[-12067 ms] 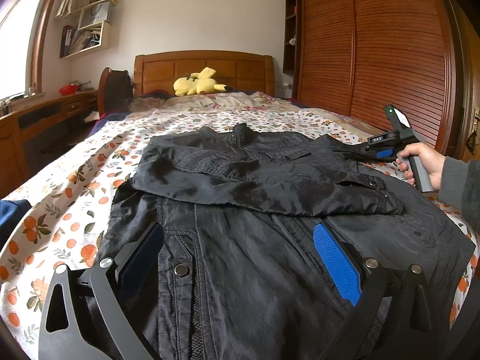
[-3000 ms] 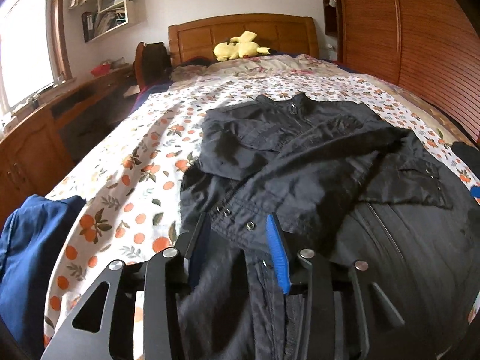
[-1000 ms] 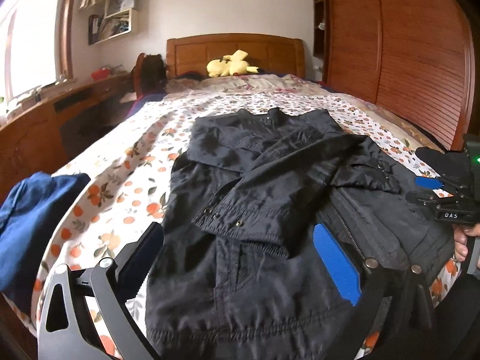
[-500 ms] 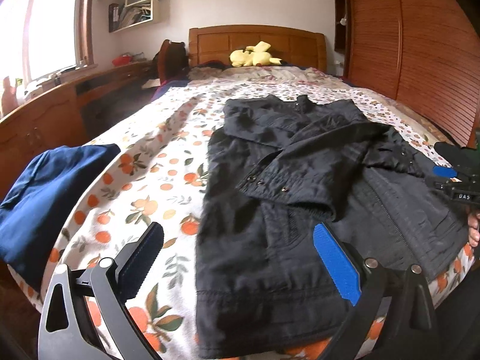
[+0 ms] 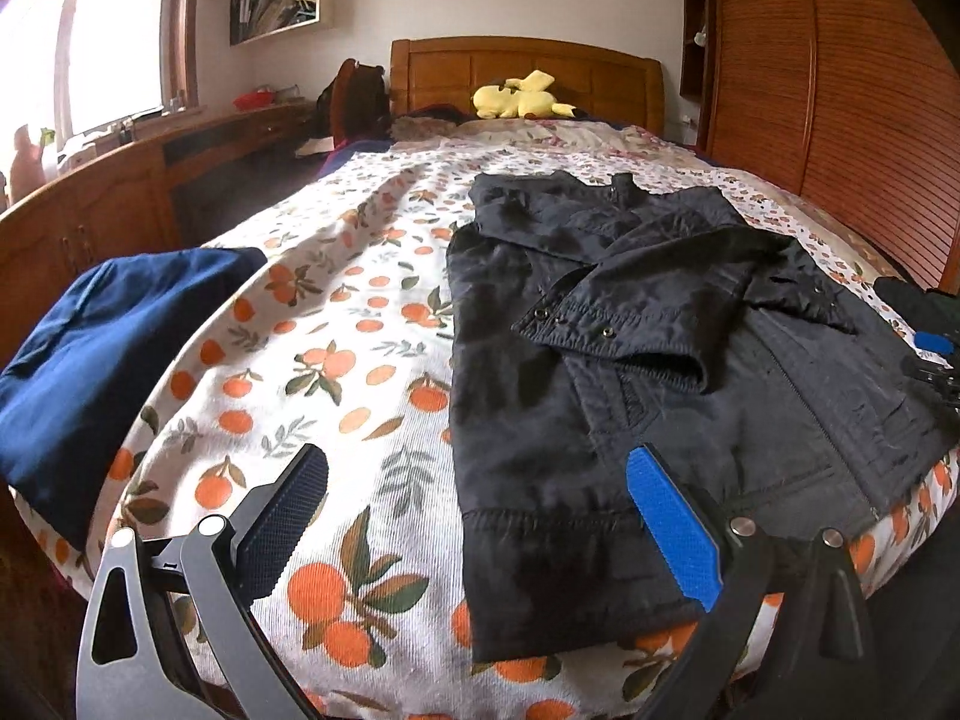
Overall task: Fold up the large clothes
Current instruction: 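Grasp the jacket hem with the right tool while the left tool grasps the hem too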
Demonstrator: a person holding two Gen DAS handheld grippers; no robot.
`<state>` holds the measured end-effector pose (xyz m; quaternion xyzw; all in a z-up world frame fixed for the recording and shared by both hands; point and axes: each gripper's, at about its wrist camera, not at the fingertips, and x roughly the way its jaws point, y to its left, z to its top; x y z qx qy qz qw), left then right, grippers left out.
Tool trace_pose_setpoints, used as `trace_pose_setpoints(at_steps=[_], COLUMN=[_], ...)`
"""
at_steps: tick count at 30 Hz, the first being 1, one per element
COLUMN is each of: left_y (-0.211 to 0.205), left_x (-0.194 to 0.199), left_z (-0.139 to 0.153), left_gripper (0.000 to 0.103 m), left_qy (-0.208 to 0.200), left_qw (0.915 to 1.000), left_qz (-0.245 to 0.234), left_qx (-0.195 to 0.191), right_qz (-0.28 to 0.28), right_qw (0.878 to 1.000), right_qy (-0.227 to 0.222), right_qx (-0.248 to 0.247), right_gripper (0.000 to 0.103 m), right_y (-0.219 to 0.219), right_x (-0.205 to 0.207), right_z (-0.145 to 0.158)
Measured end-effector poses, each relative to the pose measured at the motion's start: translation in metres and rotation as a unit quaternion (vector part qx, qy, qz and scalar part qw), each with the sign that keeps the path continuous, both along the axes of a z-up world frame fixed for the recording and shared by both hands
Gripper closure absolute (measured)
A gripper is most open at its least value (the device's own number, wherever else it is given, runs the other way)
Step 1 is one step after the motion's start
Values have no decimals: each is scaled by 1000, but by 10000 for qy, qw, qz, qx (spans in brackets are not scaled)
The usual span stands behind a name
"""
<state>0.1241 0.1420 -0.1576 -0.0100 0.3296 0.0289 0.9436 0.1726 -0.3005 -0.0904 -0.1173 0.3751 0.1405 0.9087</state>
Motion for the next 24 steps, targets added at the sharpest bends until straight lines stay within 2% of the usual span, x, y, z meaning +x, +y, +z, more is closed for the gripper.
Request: trace_pose_setpoints(at_steps=[9, 13, 22, 23, 24], left_y=[4, 5, 8, 9, 9], left_x=[-2, -3, -7, -8, -8], left_z=[-13, -19, -25, -25, -25], left_gripper=[3, 3, 3, 3, 3], left_qy=[156, 272, 373, 373, 373], left_qw=[9998, 9996, 9992, 9992, 9992], left_qz=[-60, -80, -59, -45, -36], left_qx=[-88, -81, -114, -116, -122], right_qz=[-625, -514, -424, -397, -367], right_qw=[9977, 9976, 9971, 9973, 9975], right_qy=[245, 421, 618, 610, 593], right_qx=[-38, 177, 129, 117, 122], right_gripper=[32, 54, 53, 55, 63], right_y=[-58, -61, -49, -48, -48], right_x=[-23, -31, -36, -36, -36], right_z=[-5, -9, -22, -22, -22])
